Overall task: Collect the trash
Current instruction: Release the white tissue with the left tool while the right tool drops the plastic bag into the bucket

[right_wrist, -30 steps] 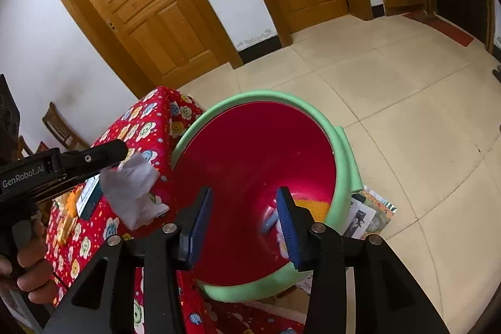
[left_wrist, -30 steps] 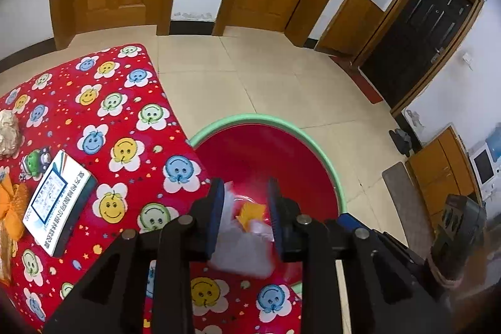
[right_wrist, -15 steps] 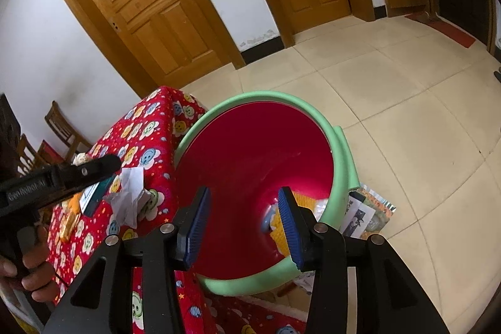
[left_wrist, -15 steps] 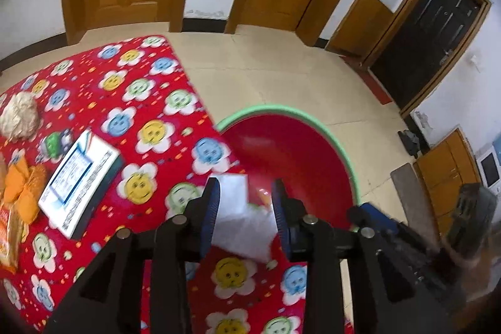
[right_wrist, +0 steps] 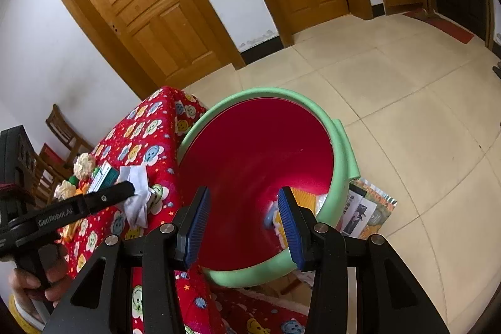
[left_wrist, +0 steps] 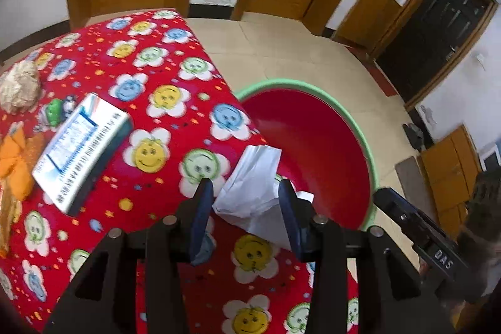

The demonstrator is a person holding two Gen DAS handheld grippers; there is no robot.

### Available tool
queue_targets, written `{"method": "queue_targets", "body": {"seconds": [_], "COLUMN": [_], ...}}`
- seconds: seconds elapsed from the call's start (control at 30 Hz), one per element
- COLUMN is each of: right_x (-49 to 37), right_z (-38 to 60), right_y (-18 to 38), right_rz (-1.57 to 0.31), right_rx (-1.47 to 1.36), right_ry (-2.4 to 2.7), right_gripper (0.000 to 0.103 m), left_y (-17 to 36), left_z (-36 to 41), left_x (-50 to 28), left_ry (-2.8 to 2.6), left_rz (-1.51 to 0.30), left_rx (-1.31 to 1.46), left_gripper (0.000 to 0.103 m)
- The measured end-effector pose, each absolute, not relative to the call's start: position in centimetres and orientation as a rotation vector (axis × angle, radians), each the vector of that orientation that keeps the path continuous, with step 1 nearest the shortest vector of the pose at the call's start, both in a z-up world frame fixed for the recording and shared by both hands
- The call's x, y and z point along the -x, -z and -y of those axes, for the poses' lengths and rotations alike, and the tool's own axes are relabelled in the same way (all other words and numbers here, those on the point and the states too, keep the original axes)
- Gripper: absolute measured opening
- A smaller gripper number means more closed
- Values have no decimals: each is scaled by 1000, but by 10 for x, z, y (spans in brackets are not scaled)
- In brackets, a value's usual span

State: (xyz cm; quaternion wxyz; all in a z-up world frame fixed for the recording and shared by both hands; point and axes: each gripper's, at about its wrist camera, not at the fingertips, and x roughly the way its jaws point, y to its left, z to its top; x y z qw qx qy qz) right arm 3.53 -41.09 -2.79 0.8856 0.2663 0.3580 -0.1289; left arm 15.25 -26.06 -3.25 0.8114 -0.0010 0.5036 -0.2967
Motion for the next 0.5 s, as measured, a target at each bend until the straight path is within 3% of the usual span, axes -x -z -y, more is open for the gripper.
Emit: {"method": "queue_targets", "body": {"seconds": [0.27, 0.5], "right_x": [-34, -32], "right_z": [412, 414], "right_y": [27, 26], "right_rz": [-737, -731], "right_rx": [-555, -563], "right_ry": [272, 278], "right_gripper": [46, 46], "left_y": [25, 14], "left_z": [272, 295], "left_x": [-138, -136], "left_ry": [704, 772], "left_rz": [-1027, -996], "left_rx": [-26, -53], "left_gripper": [26, 22]}}
